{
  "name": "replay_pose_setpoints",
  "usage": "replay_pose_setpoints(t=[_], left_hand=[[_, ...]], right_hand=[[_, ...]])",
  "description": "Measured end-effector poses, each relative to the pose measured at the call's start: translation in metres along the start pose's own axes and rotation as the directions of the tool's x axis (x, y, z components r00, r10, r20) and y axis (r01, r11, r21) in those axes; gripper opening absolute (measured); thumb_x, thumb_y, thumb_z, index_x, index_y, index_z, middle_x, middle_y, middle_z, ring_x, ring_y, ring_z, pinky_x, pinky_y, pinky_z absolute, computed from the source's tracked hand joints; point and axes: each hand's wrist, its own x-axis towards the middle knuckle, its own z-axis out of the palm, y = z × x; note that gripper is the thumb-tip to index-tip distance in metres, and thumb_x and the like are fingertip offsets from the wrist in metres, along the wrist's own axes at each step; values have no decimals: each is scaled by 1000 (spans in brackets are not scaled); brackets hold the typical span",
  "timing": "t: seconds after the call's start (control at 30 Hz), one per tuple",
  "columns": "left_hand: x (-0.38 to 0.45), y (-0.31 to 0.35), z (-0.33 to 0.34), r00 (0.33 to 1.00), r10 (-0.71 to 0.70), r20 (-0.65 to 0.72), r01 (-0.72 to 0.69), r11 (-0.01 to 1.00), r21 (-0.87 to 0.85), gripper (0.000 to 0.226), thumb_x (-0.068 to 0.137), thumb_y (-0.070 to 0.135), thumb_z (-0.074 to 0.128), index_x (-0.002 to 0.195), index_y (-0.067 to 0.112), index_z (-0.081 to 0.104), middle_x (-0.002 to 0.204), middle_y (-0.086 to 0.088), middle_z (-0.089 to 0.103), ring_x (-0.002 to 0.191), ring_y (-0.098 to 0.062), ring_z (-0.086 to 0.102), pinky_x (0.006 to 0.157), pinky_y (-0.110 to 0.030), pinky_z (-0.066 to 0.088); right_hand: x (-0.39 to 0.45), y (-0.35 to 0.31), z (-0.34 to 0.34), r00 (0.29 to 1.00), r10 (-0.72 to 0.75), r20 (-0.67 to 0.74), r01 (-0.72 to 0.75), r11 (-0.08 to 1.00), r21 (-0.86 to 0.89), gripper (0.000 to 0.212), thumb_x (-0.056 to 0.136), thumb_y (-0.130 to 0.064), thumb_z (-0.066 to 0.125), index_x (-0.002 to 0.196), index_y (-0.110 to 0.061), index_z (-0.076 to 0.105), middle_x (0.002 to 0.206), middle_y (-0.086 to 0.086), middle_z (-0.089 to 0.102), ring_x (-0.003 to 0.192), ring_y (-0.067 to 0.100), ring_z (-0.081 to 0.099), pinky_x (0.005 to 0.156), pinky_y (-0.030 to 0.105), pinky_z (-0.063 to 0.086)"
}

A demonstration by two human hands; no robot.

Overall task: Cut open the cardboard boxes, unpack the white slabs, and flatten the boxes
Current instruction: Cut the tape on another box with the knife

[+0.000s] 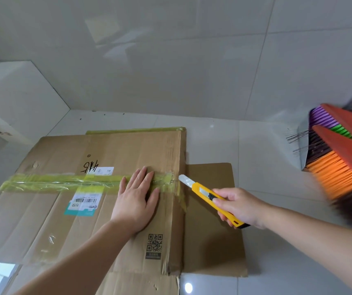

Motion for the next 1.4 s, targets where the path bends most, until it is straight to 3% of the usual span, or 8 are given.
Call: replay_pose_setpoints(t=[0.07,0.2,0.3,0.4,0.5,0.63,1.17,1.4], left_hand=[[0,-1,0,1000,-3,-4,3,1000,2,57,97,48,27,149,25,26,158,11,12,144,-2,-1,117,-31,-7],[1,0,2,1000,3,-1,-3,1000,-2,57,97,48,27,149,24,25,158,10,12,144,-2,-2,118,-33,-5],[2,-1,3,1000,4,-7,-4,1000,1,58,97,49,25,149,24,26,158,10,12,144,-3,-1,118,-33,-5],[2,-1,4,1000,-1,-3,1,1000,14,62,95,52,21,149,24,25,158,9,11,144,-4,-1,117,-31,-7],[2,0,4,1000,-5,-3,5,1000,17,66,91,55,17,149,24,25,158,9,11,145,-4,-1,117,-30,-7],[2,-1,4,1000,-6,3,6,1000,24,60,96,51,22,150,24,23,158,8,10,145,-6,-1,118,-33,-6],[5,-3,4,1000,-1,12,0,1000,19,60,97,51,23,150,23,23,159,7,11,145,-6,-2,118,-34,-6],[8,-6,4,1000,-5,8,5,1000,24,60,97,51,22,150,24,24,159,7,12,145,-6,-1,118,-36,-4]], right_hand=[[-8,2,14,1000,-9,-8,10,998,54,22,99,-24,48,118,-22,59,59,0,58,53,18,52,51,30,47],[-28,4,40,999,23,-40,-18,990,140,14,98,-29,49,99,-26,62,62,2,60,53,18,54,50,29,47],[-30,-6,45,995,46,-86,-34,990,136,13,98,-28,48,105,-25,58,62,2,61,51,16,54,48,27,48],[-35,-17,52,993,59,-103,-42,986,163,15,98,-28,48,96,-26,63,60,2,61,50,16,55,49,28,49],[-39,-26,62,984,126,-130,-87,959,269,15,97,-28,50,90,-27,63,60,3,61,50,18,55,49,28,49],[-41,-37,71,973,186,-138,-123,920,372,13,97,-31,51,97,-26,64,60,3,63,52,18,55,49,27,48],[-50,-35,74,976,161,-146,-113,949,295,18,98,-29,49,89,-25,64,60,2,60,53,18,55,50,29,49],[-48,-41,59,983,121,-139,-95,979,180,19,98,-26,48,84,-24,60,61,3,60,52,16,54,47,27,49]])
